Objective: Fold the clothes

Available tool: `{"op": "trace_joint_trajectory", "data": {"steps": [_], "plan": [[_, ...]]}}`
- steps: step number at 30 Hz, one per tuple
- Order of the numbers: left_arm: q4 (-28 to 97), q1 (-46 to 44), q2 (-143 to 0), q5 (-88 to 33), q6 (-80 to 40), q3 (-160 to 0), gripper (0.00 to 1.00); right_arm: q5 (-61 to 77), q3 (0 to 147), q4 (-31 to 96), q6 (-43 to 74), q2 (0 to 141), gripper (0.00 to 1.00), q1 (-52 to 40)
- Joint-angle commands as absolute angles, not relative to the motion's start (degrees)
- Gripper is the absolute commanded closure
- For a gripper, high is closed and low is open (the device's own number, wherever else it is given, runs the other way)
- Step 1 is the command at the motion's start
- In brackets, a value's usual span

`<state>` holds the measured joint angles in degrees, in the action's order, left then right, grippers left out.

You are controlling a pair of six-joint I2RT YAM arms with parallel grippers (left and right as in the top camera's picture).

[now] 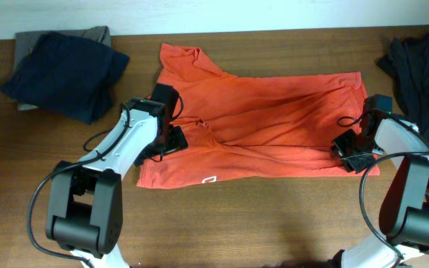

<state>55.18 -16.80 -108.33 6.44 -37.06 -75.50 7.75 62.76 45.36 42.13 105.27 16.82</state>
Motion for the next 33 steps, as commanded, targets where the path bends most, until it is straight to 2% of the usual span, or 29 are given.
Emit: {"op": "trace_joint_trajectory", "data": {"steps": [1, 5, 11, 17, 25, 33], "plan": [[55.07, -16.49, -108.68, 7.33, -36.36, -75.02, 0.01, 6.83, 63.33, 45.43, 42.28, 105.8, 0.63, 16.51], [55.07, -16.49, -108.68, 7.33, -36.36, -75.02, 0.01, 6.81, 63.83, 45.5, 42.3, 105.8, 0.64, 16.51], [55.07, -16.49, -108.68, 7.33, -36.36, -75.02, 0.01, 6.81, 63.81, 45.15, 42.04, 105.82, 0.75, 16.51], [55.07, -16.49, -108.68, 7.33, -36.36, -75.02, 0.01, 6.79, 63.81, 44.95, 41.87, 105.82, 0.75, 16.51], [55.07, -16.49, -108.68, 7.33, -36.36, -75.02, 0.01, 6.81, 63.88, 44.95, 41.93, 105.82, 0.96, 16.51], [55.07, -16.49, -108.68, 7.35, -36.36, -75.02, 0.01, 6.83, 67.59, 46.22, 42.06, 105.8, 0.96, 16.51]]}}
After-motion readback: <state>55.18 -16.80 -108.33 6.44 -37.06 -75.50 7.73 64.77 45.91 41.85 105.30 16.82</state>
